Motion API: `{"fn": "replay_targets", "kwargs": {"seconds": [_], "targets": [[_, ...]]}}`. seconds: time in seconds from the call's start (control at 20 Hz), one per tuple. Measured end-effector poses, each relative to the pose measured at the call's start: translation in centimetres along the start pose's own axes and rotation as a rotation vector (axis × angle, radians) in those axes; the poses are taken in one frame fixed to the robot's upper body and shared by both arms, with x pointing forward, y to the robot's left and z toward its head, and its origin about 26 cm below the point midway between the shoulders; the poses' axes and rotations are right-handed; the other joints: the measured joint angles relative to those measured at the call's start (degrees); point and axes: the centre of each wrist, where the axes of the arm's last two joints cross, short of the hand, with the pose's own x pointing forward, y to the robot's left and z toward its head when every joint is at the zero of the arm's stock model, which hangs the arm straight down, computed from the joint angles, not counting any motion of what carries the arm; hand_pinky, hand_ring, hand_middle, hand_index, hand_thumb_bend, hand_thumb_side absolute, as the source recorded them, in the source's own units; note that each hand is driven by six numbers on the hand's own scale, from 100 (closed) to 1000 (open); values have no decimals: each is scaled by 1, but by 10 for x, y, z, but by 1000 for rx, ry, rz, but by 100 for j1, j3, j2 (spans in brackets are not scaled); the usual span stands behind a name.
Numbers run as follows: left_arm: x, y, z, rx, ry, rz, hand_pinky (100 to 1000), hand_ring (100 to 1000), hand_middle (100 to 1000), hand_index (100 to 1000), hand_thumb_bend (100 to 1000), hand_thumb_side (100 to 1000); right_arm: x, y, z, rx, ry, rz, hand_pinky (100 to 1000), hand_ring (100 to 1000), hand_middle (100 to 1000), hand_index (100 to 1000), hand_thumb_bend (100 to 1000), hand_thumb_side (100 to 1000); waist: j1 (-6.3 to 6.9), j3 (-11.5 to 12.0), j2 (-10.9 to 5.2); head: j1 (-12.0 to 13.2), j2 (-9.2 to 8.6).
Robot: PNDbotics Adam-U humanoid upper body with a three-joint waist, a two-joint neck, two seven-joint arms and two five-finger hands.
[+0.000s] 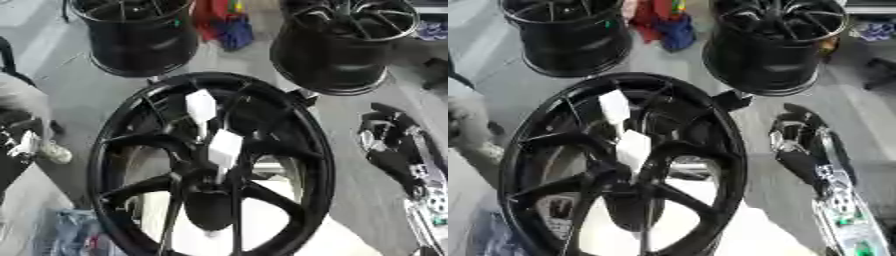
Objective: Pull the pin out of the wheel hub.
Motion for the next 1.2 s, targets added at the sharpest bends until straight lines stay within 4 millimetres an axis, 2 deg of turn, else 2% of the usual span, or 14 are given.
{"fn": "replay_targets", "kwargs": {"seconds": [0.35,0.6,0.7,0.9,1.2], "targets": [[4,5,-2,-11,-16,-24,625,724,724,768,320,367,0,0,0,-1,0,0,673,595,666,824,100,202,7,-26,0,0,0],[25,20,-12,-57,-92,-101,632,732,734,778,330,380,0,0,0,-1,0,0,673,595,666,824,100,202,23,-72,0,7,0],[41,29,-19,-99,-144,-157,641,738,741,786,334,387,0,0,0,0,0,0,673,594,666,824,100,203,44,-96,-1,14,0],[87,43,-37,-231,-280,-310,665,743,749,801,333,411,0,0,0,4,1,0,673,594,666,824,100,203,92,-183,-3,48,1],[156,47,-61,-534,-451,-631,721,750,768,832,343,431,0,2,-1,27,-1,5,673,594,666,824,100,203,188,-357,-28,133,2]]}}
